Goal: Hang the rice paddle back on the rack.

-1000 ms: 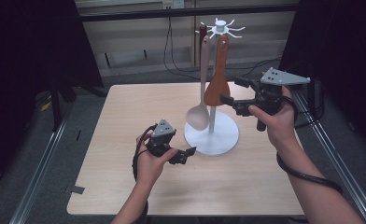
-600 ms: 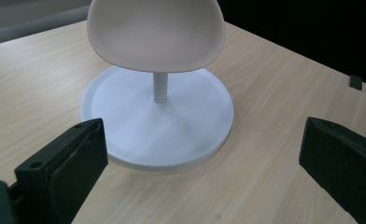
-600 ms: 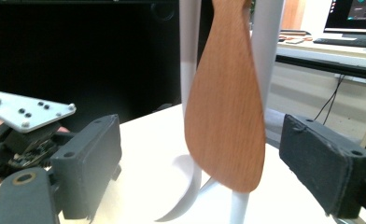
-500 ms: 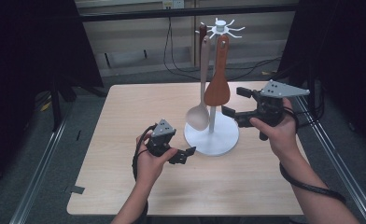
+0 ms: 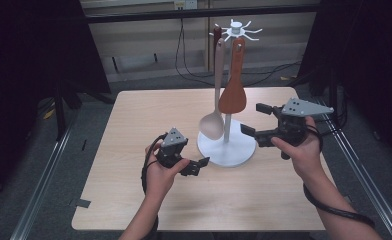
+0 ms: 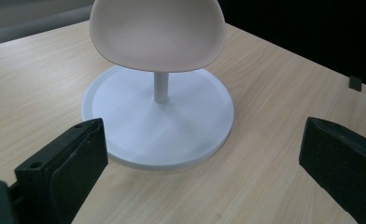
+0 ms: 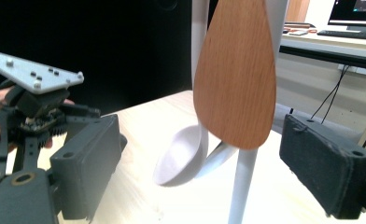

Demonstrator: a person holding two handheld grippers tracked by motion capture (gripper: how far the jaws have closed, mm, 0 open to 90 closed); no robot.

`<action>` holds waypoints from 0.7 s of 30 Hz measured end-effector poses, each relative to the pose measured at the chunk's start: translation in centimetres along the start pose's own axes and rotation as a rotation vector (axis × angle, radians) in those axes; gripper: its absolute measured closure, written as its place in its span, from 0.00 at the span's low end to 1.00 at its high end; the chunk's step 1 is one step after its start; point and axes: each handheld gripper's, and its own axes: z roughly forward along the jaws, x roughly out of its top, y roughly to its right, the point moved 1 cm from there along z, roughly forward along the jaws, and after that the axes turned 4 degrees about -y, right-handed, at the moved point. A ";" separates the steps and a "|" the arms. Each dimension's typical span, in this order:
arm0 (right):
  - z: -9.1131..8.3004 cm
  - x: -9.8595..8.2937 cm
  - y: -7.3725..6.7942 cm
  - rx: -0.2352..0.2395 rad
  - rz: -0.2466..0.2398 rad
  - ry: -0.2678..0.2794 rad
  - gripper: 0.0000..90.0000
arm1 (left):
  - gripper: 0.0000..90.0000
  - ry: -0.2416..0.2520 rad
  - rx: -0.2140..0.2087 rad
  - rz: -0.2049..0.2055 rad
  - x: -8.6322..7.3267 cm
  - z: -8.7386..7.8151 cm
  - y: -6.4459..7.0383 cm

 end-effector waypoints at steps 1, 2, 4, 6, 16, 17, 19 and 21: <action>-0.1 -0.2 -0.1 0.001 0.001 -0.001 0.14 | 0.01 0.001 -0.002 0.004 0.0 0.0 0.0; -0.2 -0.4 -0.1 -0.001 0.001 -0.004 0.14 | 0.01 0.003 0.000 -0.002 0.0 0.0 0.0; -0.3 -0.8 -0.1 0.000 -0.001 -0.003 0.14 | 0.01 0.003 0.001 -0.003 0.0 0.0 0.0; -0.4 -1.0 -0.1 -0.002 0.004 -0.008 0.14 | 0.01 0.005 -0.007 -0.006 0.0 0.0 0.0; -1.2 -2.5 -0.2 -0.006 0.012 -0.016 0.14 | 0.01 0.003 -0.006 -0.002 0.0 0.0 0.1; -1.3 -2.6 -0.2 -0.014 0.012 -0.015 0.14 | 0.01 0.002 -0.005 0.000 0.0 0.0 0.0; -1.4 -2.8 -0.2 -0.012 0.012 -0.014 0.14 | 0.01 0.004 -0.004 -0.002 0.0 0.0 0.1; -1.5 -3.0 -0.3 -0.006 0.014 -0.015 0.14 | 0.01 0.001 -0.003 -0.001 0.0 0.0 0.1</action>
